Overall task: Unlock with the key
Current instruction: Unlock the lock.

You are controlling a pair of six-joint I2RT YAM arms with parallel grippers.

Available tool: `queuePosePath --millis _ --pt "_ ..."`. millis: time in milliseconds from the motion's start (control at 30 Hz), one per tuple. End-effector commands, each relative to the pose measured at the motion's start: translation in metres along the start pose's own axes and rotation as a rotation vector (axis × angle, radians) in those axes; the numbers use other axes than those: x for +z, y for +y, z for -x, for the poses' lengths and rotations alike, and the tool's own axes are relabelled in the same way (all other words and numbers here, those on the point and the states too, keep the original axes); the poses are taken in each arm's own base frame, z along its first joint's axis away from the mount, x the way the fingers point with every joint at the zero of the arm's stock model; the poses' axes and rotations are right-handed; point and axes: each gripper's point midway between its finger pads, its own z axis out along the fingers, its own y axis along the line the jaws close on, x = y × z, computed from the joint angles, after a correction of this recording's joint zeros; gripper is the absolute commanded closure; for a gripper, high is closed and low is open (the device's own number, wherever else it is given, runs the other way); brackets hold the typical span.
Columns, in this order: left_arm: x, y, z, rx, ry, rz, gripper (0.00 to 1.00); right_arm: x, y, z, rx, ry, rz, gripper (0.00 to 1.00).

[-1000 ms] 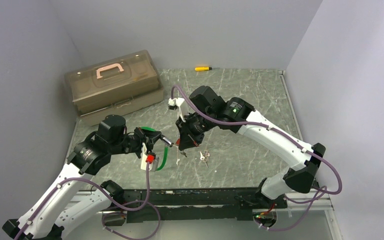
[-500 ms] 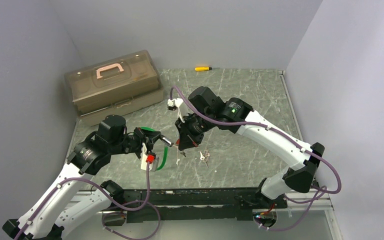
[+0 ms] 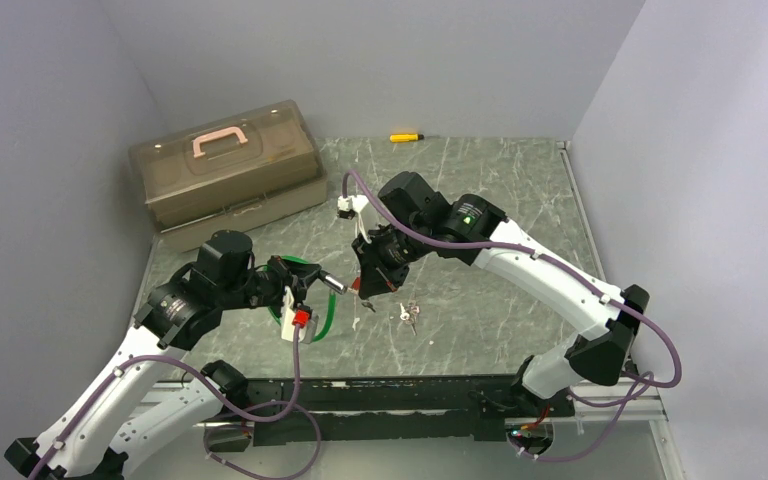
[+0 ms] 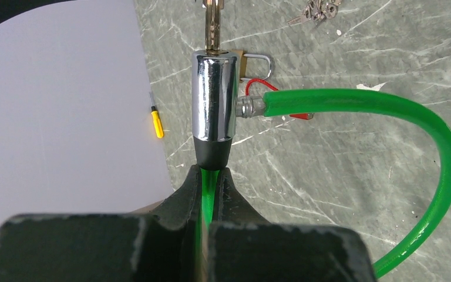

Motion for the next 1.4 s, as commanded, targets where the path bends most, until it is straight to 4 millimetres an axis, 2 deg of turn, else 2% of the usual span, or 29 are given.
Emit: queuePosePath --millis 0,433,733,833,1033,1133,1200,1267,1333,1367 --pt "-0.008 0.022 0.023 0.063 -0.076 0.064 1.00 -0.001 -0.004 0.012 -0.007 -0.046 -0.006 1.00" --pt "-0.003 0.033 0.012 0.060 0.013 0.100 1.00 0.012 -0.011 0.022 0.019 -0.059 -0.017 1.00" --pt "0.007 0.049 0.006 -0.001 0.115 0.174 1.00 0.014 -0.012 0.035 0.024 -0.132 -0.021 1.00" --pt "0.012 0.048 0.003 -0.017 0.168 0.187 1.00 0.015 -0.012 0.035 0.027 -0.140 -0.019 1.00" --pt "0.014 0.062 0.014 -0.060 0.156 0.257 1.00 0.016 -0.009 0.040 0.020 -0.167 -0.002 1.00" --pt "0.013 0.044 0.027 -0.025 0.085 0.175 1.00 0.012 -0.010 0.039 0.003 -0.179 -0.011 1.00" --pt "0.012 0.038 0.034 0.025 0.039 0.180 1.00 0.009 -0.009 0.038 -0.005 -0.185 -0.013 1.00" --pt "0.013 0.036 0.038 0.070 0.025 0.186 1.00 0.010 -0.006 0.039 -0.009 -0.188 0.006 1.00" --pt "0.013 0.041 0.040 0.037 0.031 0.194 1.00 0.013 -0.003 0.042 -0.010 -0.191 0.028 1.00" --pt "0.012 0.045 0.040 0.002 0.039 0.203 1.00 0.013 -0.002 0.043 -0.013 -0.192 0.036 0.97"
